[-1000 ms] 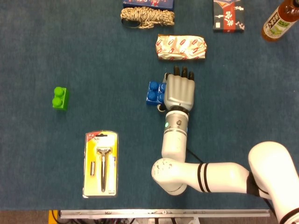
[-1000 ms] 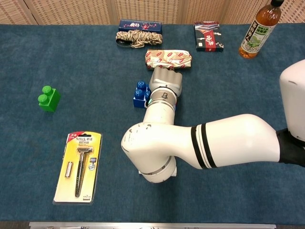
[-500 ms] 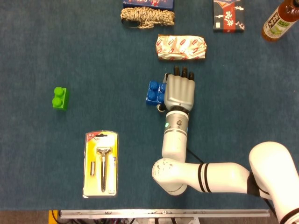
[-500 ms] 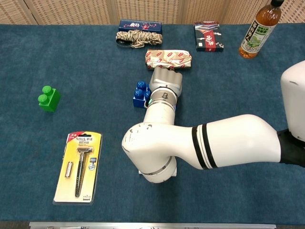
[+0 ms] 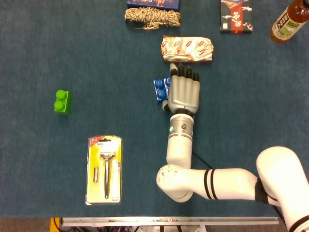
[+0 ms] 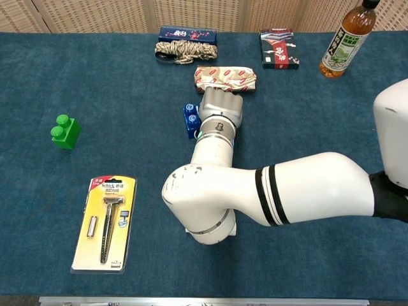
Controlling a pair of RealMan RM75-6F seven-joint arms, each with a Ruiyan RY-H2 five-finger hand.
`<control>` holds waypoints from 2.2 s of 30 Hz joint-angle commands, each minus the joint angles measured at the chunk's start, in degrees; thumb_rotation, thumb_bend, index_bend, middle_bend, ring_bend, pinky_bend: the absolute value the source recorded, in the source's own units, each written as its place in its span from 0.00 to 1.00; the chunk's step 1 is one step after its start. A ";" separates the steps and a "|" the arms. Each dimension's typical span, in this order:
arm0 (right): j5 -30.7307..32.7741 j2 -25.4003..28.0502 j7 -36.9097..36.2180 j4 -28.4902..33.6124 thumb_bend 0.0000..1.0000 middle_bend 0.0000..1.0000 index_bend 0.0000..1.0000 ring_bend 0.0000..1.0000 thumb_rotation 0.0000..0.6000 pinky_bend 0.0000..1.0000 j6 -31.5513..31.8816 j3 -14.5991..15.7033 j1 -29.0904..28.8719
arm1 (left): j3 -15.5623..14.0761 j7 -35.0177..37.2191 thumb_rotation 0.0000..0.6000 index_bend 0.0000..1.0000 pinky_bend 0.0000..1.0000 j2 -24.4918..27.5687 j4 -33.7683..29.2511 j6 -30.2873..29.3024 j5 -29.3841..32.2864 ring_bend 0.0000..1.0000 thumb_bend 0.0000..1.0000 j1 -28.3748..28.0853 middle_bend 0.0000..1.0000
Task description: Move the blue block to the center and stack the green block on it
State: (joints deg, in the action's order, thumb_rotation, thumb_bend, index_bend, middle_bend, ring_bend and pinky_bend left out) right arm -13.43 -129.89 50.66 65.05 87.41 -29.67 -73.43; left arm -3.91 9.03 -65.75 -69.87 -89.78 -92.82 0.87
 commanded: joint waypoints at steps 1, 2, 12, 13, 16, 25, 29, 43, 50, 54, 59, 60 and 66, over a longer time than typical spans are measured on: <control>-2.03 0.47 1.50 1.60 0.21 0.09 0.02 0.00 1.00 0.10 0.25 -0.43 1.62 | 0.00 -0.15 1.00 0.40 0.48 0.07 -0.20 0.07 0.04 0.28 0.25 0.00 0.45; -2.46 0.62 1.83 2.13 0.21 0.09 0.02 0.00 1.00 0.10 0.33 -0.63 2.03 | -0.01 -0.24 1.00 0.40 0.48 0.09 -0.25 0.11 0.06 0.28 0.25 0.00 0.45; -6.20 4.77 7.61 13.62 0.20 0.09 0.02 0.00 1.00 0.10 2.71 -0.39 6.84 | -0.04 -0.98 1.00 0.40 0.48 0.38 -0.97 0.80 0.45 0.28 0.25 -0.05 0.45; -6.39 5.52 8.40 15.70 0.20 0.09 0.02 0.00 1.00 0.10 3.36 -0.34 7.52 | -0.05 -1.11 1.00 0.40 0.48 0.37 -1.04 0.93 0.51 0.28 0.25 -0.06 0.45; -6.40 7.64 10.93 20.91 0.21 0.09 0.02 0.00 1.00 0.10 5.44 -0.14 9.18 | -0.02 -1.31 1.00 0.41 0.48 0.30 -1.28 1.18 0.65 0.28 0.25 -0.12 0.45; -4.94 15.93 16.93 36.23 0.21 0.09 0.02 0.00 1.00 0.10 11.84 2.10 15.53 | 0.05 -2.53 1.00 0.41 0.48 0.22 -2.44 2.11 0.87 0.28 0.25 -0.52 0.45; -5.95 21.97 18.38 43.37 0.21 0.09 0.02 0.00 1.00 0.10 12.90 5.40 19.01 | 0.40 -3.31 1.00 0.41 0.48 0.44 -3.42 2.20 1.12 0.28 0.25 -0.75 0.45; -18.39 46.64 11.37 64.44 0.23 0.11 0.03 0.00 1.00 0.10 5.58 16.53 29.16 | 1.33 -8.17 1.00 0.41 0.48 3.31 -10.95 3.89 1.34 0.28 0.25 -2.64 0.45; -30.57 59.68 2.48 67.07 0.23 0.14 0.13 0.00 1.00 0.10 -2.72 24.59 34.62 | 2.00 -11.23 1.00 0.41 0.48 5.05 -15.95 5.20 1.68 0.28 0.25 -3.96 0.45; -39.56 65.81 -1.94 66.12 0.23 0.14 0.13 0.00 1.00 0.10 -6.28 29.70 37.53 | 2.85 -12.56 1.00 0.41 0.48 5.68 -18.53 5.82 2.40 0.28 0.25 -4.79 0.45; -51.04 72.76 -8.81 63.91 0.23 0.14 0.13 0.00 1.00 0.10 -9.62 35.15 41.33 | 4.12 -15.42 1.00 0.37 0.47 5.89 -21.09 7.11 3.84 0.27 0.25 -6.10 0.40; -53.04 73.74 -10.30 63.30 0.23 0.14 0.13 0.00 1.00 0.10 -9.88 35.90 42.09 | 4.31 -15.99 1.00 0.36 0.47 5.89 -21.57 7.36 4.05 0.27 0.25 -6.34 0.39; -62.23 78.49 -17.93 59.43 0.23 0.14 0.13 0.00 1.00 0.10 -11.46 39.67 45.64 | 4.91 -17.66 1.00 0.29 0.39 6.14 -24.08 8.80 4.59 0.26 0.25 -7.65 0.34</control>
State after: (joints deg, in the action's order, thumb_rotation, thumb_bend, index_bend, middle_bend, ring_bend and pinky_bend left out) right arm -73.21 -53.28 35.04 126.24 77.07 8.25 -29.49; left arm 0.89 -8.44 -59.69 -93.73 -81.15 -88.35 -6.62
